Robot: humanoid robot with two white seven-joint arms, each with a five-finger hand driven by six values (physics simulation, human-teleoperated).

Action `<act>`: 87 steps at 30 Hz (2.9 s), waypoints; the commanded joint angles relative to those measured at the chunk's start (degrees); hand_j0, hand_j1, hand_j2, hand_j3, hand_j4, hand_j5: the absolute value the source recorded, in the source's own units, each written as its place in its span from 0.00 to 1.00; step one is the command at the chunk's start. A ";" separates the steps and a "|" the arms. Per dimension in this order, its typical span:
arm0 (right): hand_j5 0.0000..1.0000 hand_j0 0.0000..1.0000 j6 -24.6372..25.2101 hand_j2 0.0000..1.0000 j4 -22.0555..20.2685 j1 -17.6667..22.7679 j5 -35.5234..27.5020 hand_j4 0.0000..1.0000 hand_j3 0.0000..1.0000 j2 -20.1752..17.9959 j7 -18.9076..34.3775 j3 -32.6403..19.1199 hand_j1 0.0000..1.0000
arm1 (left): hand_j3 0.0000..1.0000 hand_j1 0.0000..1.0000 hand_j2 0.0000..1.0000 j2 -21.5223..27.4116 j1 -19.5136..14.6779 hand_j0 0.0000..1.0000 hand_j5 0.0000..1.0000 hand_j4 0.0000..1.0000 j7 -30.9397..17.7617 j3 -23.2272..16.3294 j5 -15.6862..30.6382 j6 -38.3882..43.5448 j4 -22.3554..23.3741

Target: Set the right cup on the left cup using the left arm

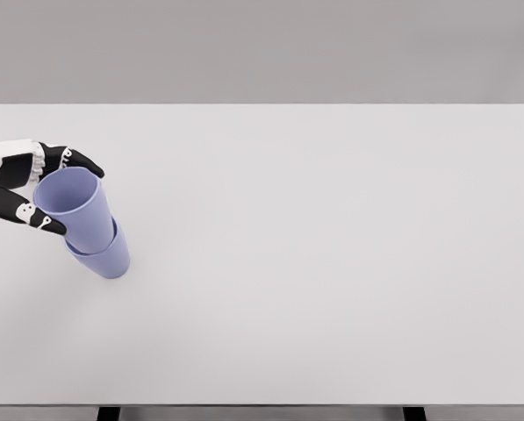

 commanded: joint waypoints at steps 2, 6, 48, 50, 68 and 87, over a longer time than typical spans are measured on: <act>1.00 1.00 0.00 1.00 0.00 -0.09 -0.01 1.00 1.00 -0.01 0.00 0.00 1.00 | 0.71 0.71 0.71 0.13 0.00 0.71 0.71 0.71 -0.03 0.19 0.34 0.02 0.06; 1.00 1.00 0.00 1.00 0.00 0.00 -0.01 1.00 1.00 -0.01 0.00 0.00 1.00 | 0.71 0.71 0.71 0.13 0.00 0.71 0.71 0.71 -0.03 0.19 0.34 0.02 0.50; 1.00 1.00 0.00 1.00 0.00 0.00 -0.01 1.00 1.00 -0.01 0.00 0.00 1.00 | 0.90 0.90 0.90 -1.89 0.88 0.90 0.90 0.90 -0.03 0.19 -1.86 -0.25 1.99; 1.00 1.00 0.00 1.00 0.00 -0.09 -0.01 1.00 1.00 -0.01 0.00 0.00 1.00 | 0.90 0.90 0.90 -1.89 0.88 0.90 0.90 0.90 -0.03 0.19 -1.86 -0.25 1.99; 1.00 1.00 0.00 1.00 0.00 -0.09 -0.01 1.00 1.00 -0.01 0.00 0.00 1.00 | 0.94 0.94 0.94 -1.89 0.79 0.94 0.94 0.94 -0.03 0.19 -1.77 -0.25 1.73; 1.00 1.00 0.00 1.00 0.00 -0.09 -0.01 1.00 1.00 -0.01 0.00 0.00 1.00 | 1.00 1.00 1.00 -1.45 0.79 1.00 1.00 1.00 -0.03 8.01 -1.59 -0.25 0.85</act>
